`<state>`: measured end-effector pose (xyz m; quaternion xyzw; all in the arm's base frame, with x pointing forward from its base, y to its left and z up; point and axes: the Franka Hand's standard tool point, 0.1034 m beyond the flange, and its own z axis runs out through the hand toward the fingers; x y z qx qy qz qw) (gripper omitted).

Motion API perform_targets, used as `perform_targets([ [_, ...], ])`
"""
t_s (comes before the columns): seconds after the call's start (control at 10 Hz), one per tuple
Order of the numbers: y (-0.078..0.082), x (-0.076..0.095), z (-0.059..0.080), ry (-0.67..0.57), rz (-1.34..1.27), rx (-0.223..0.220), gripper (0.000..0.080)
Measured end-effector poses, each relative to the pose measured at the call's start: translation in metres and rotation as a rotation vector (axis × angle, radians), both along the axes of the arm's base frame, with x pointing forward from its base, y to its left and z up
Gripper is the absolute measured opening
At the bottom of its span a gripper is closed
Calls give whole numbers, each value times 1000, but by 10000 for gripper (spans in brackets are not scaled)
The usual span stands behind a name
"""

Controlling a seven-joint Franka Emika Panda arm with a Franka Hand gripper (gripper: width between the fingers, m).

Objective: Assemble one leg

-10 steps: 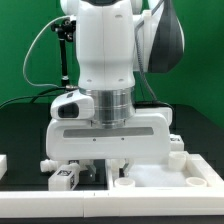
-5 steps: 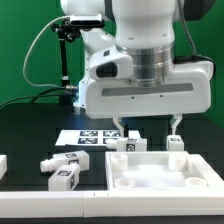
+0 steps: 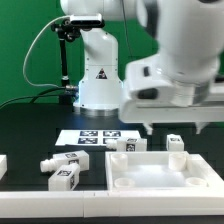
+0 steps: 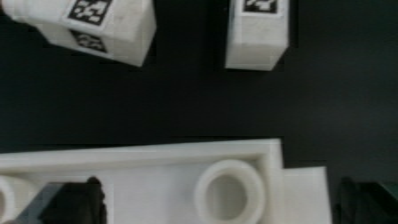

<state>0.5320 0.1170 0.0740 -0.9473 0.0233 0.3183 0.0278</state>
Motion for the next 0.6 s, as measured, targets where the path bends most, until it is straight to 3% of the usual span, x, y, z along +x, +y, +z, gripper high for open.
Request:
perform_targets([
  [0.1,12,-10,1,88,12,-13,649],
  [0.4,5,-14,-6,227,30,-3,649],
  [0.5,8,-14,-10,215,20,-11,649],
  [0.6,13,-31,-13,214,10,-25,649],
])
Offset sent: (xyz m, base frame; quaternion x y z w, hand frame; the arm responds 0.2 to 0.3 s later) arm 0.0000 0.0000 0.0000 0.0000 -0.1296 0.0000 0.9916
